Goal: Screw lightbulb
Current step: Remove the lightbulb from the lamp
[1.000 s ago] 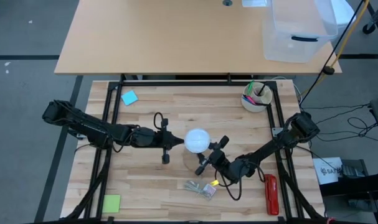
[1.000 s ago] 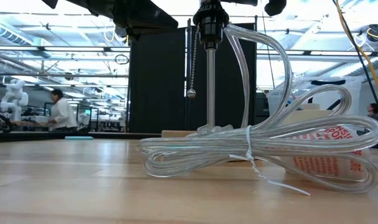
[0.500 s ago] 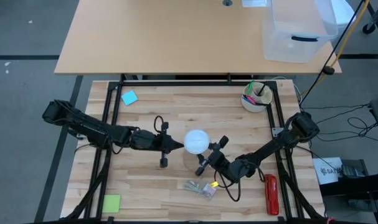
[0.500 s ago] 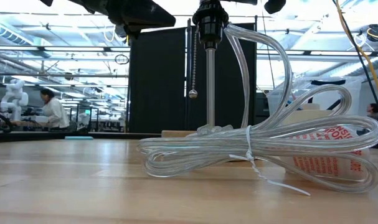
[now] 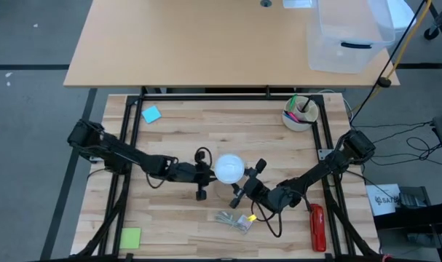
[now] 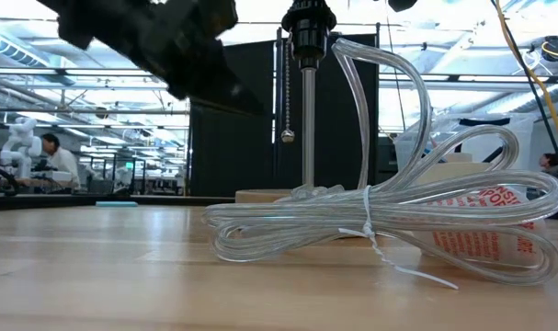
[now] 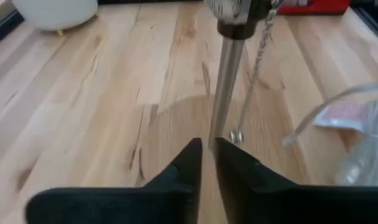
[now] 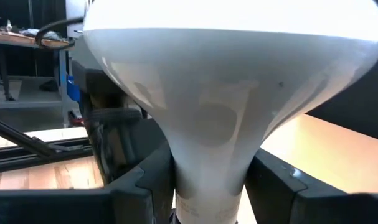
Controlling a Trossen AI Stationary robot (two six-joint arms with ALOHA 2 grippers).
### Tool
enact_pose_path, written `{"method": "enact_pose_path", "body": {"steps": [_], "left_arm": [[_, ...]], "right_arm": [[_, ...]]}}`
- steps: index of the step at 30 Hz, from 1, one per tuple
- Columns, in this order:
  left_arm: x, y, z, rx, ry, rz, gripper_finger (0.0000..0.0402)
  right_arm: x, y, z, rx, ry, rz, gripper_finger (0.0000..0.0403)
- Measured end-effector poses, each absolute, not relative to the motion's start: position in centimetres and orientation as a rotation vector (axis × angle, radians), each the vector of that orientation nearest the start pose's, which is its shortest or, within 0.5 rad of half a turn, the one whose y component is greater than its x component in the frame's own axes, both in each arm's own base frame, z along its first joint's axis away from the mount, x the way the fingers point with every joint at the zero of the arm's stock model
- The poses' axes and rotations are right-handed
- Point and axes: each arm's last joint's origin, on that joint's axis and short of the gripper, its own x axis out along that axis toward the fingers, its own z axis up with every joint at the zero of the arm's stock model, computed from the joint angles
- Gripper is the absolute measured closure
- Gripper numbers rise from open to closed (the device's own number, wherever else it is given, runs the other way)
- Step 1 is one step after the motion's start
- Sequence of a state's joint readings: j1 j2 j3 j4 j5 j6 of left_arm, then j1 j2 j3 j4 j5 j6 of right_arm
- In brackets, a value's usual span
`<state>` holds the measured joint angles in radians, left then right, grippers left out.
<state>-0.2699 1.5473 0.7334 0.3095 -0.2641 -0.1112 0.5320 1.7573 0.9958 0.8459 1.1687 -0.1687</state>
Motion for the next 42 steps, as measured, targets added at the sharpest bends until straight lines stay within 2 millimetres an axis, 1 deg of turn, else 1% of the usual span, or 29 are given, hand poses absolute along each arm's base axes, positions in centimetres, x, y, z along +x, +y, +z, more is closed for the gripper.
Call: {"method": "enact_pose_path", "body": {"steps": [3, 8, 11, 13, 16, 20, 24, 29, 35, 38, 42], "left_arm": [[30.8, -7.8, 17.9, 0.02, 0.436, 0.003, 0.0313], [31.4, -8.0, 18.0, -0.001, 0.356, -0.009, 0.0251], [31.6, -8.1, 18.3, -0.014, 0.32, -0.031, 0.0228], [31.7, -8.1, 18.7, -0.027, 0.276, -0.039, 0.0221], [31.9, -8.1, 19.2, -0.04, 0.222, -0.044, 0.0219], [31.9, -8.2, 19.4, -0.045, 0.204, -0.045, 0.0218], [32.3, -8.3, 18.9, -0.051, 0.179, -0.046, 0.0218], [33.1, -8.4, 17.8, -0.066, 0.113, -0.041, 0.0218], [33.6, -8.1, 17.3, -0.08, 0.045, -0.009, 0.022], [33.7, -8.1, 17.2, -0.082, 0.038, 0.008, 0.0236], [33.7, -8.1, 17.3, -0.067, 0.028, 0.017, 0.0273]], "right_arm": [[32.9, 16.3, 24.3, -0.103, 0.003, -0.639, 0.0248], [32.9, 16.3, 24.3, -0.109, 0.008, -0.64, 0.0248], [32.9, 16.3, 24.3, -0.109, 0.009, -0.641, 0.0247], [32.9, 16.3, 24.3, -0.11, 0.009, -0.641, 0.0247], [33.0, 16.2, 24.3, -0.113, 0.01, -0.643, 0.0247], [33.0, 16.2, 24.3, -0.114, 0.011, -0.643, 0.0247], [33.0, 16.2, 24.3, -0.114, 0.011, -0.644, 0.0246], [33.0, 16.2, 24.3, -0.112, 0.009, -0.645, 0.0246], [33.0, 16.2, 24.3, -0.111, 0.008, -0.646, 0.0246], [33.0, 16.2, 24.3, -0.111, 0.008, -0.646, 0.0246], [33.0, 16.2, 24.3, -0.122, 0.012, -0.647, 0.0246]]}}
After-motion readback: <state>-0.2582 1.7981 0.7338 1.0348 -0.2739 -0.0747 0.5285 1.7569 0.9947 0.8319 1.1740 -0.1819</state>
